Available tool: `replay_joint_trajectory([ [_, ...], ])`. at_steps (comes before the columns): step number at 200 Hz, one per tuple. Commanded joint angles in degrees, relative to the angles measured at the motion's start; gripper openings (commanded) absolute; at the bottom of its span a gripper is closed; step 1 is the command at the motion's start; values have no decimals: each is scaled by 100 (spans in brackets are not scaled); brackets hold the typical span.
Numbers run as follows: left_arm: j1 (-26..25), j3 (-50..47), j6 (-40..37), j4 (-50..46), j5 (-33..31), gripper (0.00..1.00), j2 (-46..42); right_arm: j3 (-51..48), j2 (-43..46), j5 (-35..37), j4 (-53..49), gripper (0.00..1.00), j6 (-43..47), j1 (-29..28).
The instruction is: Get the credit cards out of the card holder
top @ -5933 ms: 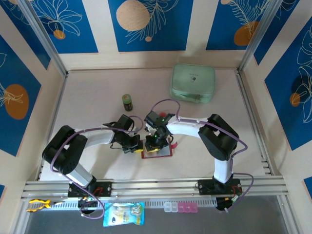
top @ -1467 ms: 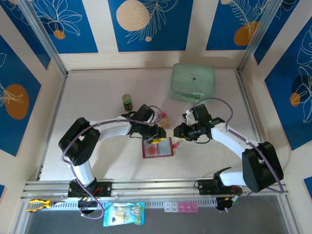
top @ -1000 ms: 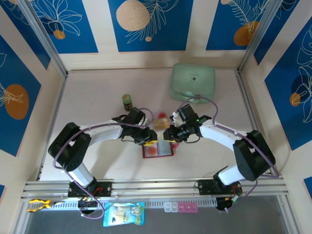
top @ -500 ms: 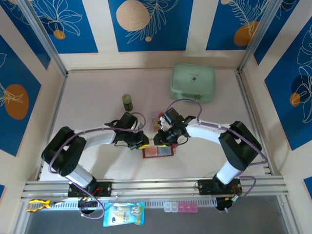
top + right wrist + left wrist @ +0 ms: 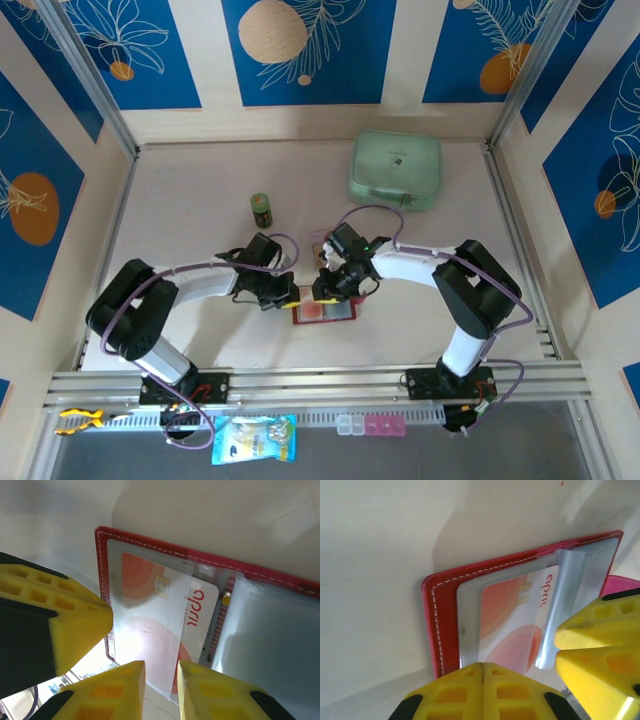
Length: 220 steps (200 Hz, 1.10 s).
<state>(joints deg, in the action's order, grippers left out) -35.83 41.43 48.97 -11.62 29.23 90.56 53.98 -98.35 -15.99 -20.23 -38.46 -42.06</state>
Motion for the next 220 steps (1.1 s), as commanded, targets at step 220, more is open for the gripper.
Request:
replay_joint_trajectory([
  [220, 42, 137, -309, -541, -240, 1, 154, 576, -725, -446, -642, 24, 556, -102],
])
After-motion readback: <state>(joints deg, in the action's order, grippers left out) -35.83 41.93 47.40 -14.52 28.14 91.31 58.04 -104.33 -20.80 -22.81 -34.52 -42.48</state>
